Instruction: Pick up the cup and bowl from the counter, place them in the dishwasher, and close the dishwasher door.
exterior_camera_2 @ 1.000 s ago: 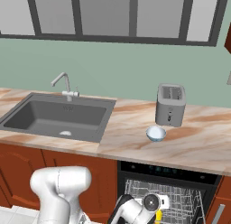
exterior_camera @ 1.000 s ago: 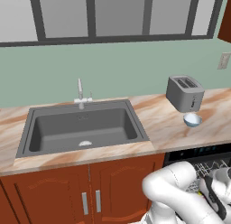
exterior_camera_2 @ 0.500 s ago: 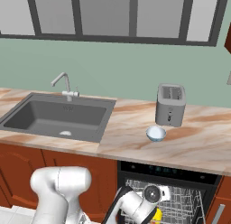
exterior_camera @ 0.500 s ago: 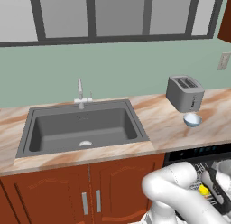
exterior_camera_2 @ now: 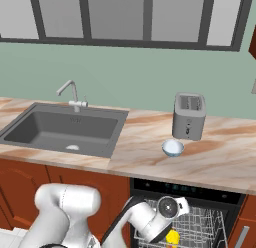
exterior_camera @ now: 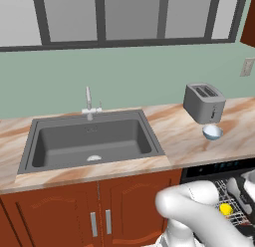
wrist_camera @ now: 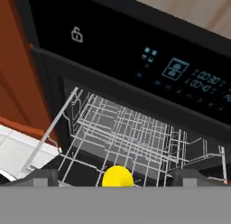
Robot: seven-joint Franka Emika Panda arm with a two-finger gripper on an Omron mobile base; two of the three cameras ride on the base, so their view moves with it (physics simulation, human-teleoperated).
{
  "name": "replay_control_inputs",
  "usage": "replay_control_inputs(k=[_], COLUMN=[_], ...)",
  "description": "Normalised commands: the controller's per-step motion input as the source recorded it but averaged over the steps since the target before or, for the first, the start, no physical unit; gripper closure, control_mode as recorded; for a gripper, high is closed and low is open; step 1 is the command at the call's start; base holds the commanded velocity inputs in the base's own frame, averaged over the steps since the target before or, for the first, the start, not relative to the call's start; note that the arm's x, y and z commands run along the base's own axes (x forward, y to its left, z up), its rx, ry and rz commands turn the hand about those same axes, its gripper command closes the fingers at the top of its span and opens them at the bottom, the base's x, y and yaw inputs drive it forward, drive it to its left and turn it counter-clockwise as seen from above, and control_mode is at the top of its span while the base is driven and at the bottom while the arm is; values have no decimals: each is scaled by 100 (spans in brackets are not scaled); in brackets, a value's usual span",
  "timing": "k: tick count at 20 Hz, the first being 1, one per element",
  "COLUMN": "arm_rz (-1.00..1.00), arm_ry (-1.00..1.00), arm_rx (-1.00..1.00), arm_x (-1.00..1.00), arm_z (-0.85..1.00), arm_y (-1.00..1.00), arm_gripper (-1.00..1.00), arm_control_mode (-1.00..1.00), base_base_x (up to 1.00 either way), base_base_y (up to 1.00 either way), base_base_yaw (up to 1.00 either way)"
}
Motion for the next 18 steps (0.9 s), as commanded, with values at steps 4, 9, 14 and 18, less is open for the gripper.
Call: replay_control_inputs(k=[4, 9, 14, 18], arm_rz=[20, 22, 23, 24], arm_ry=[0, 0, 0, 0], arm_rx=[-13, -16, -15, -11], arm_x=[-28, -37, -24, -2], arm_z=[43, 57, 67, 71], arm_y=[0, 0, 0, 0], arm_gripper=[-100, -100, -100, -100], arm_control_mode=[-100, -100, -100, -100], base_base_x=[0, 0, 0, 0], base_base_y=[0, 0, 0, 0], base_base_yaw=[0, 0, 0, 0])
